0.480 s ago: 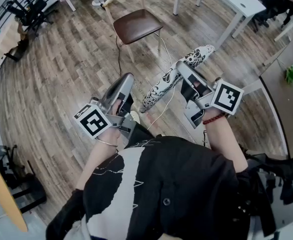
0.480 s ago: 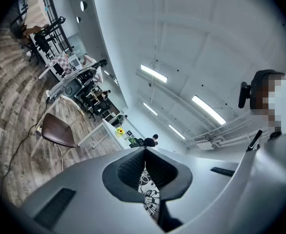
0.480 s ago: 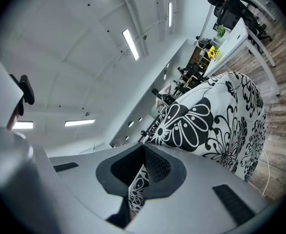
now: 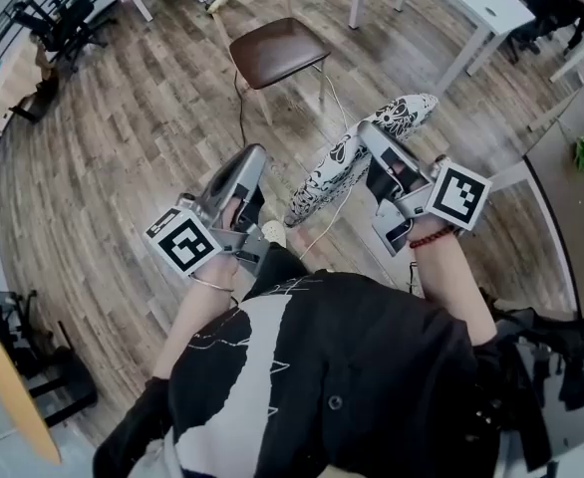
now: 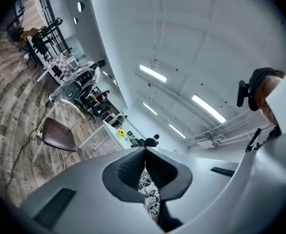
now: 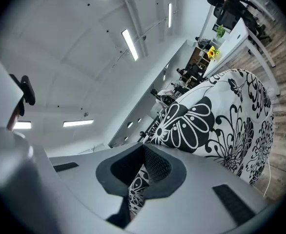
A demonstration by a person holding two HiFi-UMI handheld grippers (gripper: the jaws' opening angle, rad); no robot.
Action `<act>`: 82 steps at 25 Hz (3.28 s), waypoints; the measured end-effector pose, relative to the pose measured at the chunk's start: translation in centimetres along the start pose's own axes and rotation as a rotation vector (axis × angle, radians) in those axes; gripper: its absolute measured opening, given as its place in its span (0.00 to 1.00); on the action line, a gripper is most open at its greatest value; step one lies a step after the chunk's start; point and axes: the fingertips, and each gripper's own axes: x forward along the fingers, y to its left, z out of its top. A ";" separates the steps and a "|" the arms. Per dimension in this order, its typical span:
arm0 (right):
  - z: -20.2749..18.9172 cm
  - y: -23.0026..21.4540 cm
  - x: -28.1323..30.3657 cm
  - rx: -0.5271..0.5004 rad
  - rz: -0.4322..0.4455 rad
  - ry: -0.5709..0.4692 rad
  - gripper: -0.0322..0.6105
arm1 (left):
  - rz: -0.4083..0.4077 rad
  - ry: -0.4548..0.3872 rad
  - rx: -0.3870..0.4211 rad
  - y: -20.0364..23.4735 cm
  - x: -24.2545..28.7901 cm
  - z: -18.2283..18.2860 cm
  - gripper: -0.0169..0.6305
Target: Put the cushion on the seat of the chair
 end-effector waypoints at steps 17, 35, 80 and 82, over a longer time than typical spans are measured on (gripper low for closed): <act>6.1 -2.0 17.0 -0.033 -0.087 -0.093 0.07 | -0.111 0.068 -0.013 12.4 7.9 14.6 0.05; 5.0 -4.1 28.9 -0.022 -0.147 -0.100 0.07 | -0.150 0.136 -0.056 22.3 7.9 19.7 0.05; 20.9 -15.0 43.2 -0.032 -0.015 0.018 0.07 | -0.026 0.015 -0.022 31.0 23.6 26.5 0.05; 22.1 -15.7 43.9 -0.033 -0.007 0.025 0.07 | -0.020 0.001 -0.018 31.5 24.8 27.1 0.05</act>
